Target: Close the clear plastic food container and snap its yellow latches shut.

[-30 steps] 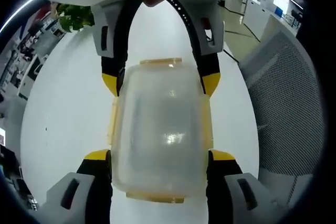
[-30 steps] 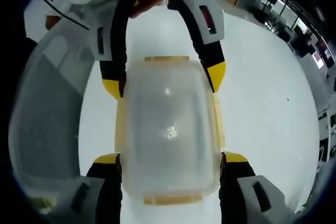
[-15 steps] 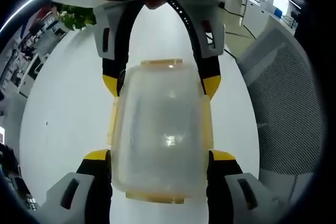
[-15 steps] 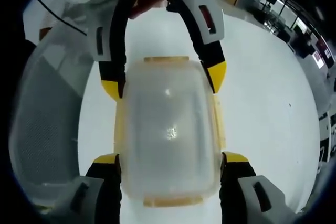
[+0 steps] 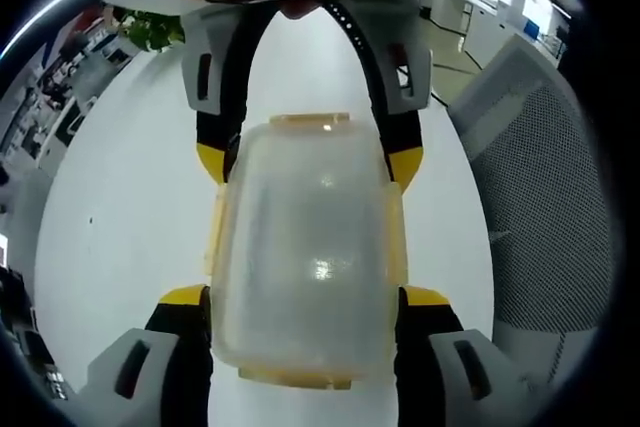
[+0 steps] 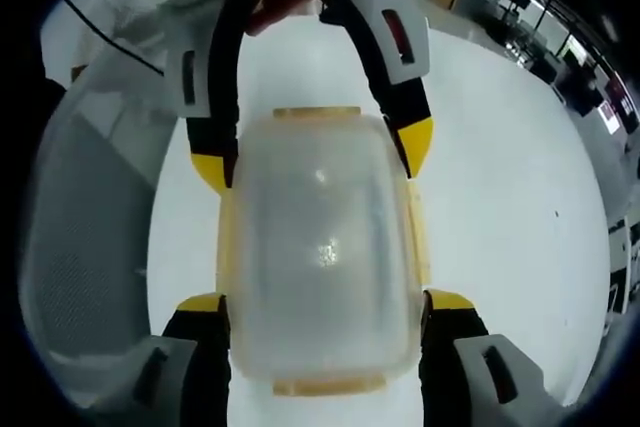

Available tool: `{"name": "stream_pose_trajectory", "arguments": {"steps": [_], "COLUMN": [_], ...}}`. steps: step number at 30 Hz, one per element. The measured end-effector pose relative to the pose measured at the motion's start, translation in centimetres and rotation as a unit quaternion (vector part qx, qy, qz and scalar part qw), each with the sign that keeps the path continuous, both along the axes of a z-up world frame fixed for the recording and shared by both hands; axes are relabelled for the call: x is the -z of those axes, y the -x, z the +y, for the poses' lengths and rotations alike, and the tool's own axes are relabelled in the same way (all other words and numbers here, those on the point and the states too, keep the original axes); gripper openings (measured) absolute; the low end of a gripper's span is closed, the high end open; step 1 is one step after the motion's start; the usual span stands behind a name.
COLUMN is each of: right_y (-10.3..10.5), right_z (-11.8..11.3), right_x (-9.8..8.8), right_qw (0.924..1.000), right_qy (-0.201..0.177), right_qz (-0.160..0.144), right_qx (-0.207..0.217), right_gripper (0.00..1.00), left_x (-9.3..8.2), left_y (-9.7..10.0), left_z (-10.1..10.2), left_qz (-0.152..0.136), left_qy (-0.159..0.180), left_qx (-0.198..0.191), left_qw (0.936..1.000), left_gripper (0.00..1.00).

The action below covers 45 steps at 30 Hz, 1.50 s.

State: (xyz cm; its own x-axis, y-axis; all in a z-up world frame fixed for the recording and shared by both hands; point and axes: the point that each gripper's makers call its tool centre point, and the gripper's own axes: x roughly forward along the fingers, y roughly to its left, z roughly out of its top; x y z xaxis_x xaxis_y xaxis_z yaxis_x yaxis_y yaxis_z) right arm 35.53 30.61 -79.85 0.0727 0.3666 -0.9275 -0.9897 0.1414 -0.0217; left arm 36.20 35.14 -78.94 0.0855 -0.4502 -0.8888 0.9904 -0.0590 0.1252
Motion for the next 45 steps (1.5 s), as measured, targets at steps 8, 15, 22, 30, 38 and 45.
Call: {"name": "stream_pose_trajectory", "arguments": {"steps": [8,15,22,30,38,45], "right_y": [-0.1,-0.1,0.0,0.1,-0.2,-0.8], "right_z": [0.7,1.4,1.4,1.5,1.5,1.4], "right_x": [0.0,0.1,-0.1,0.1,-0.1,-0.1], "right_qw": [1.0,1.0,0.9999,1.0,0.9999,0.9999], "right_qy": [0.002,0.004,-0.01,0.003,-0.007,-0.001], "right_qz": [0.0,0.003,-0.004,0.0,-0.001,0.0], "right_qx": [-0.004,-0.006,-0.004,-0.006,-0.009,-0.01], "right_gripper": [0.78,0.79,0.79,0.79,0.79,0.79], "left_x": [0.1,0.2,0.3,0.5,0.4,0.4], "left_y": [-0.1,-0.2,-0.1,-0.1,-0.3,-0.9], "left_z": [0.7,1.3,1.3,1.3,1.3,1.3], "left_qz": [0.0,0.003,-0.001,0.0,0.003,0.002], "left_qy": [0.002,-0.003,0.002,0.007,0.013,0.01], "left_qx": [-0.006,-0.011,-0.014,-0.015,-0.018,-0.018], "left_qw": [1.0,0.9999,0.9999,0.9999,0.9998,0.9998], "left_gripper": [0.75,0.76,0.77,0.79,0.79,0.79]}}
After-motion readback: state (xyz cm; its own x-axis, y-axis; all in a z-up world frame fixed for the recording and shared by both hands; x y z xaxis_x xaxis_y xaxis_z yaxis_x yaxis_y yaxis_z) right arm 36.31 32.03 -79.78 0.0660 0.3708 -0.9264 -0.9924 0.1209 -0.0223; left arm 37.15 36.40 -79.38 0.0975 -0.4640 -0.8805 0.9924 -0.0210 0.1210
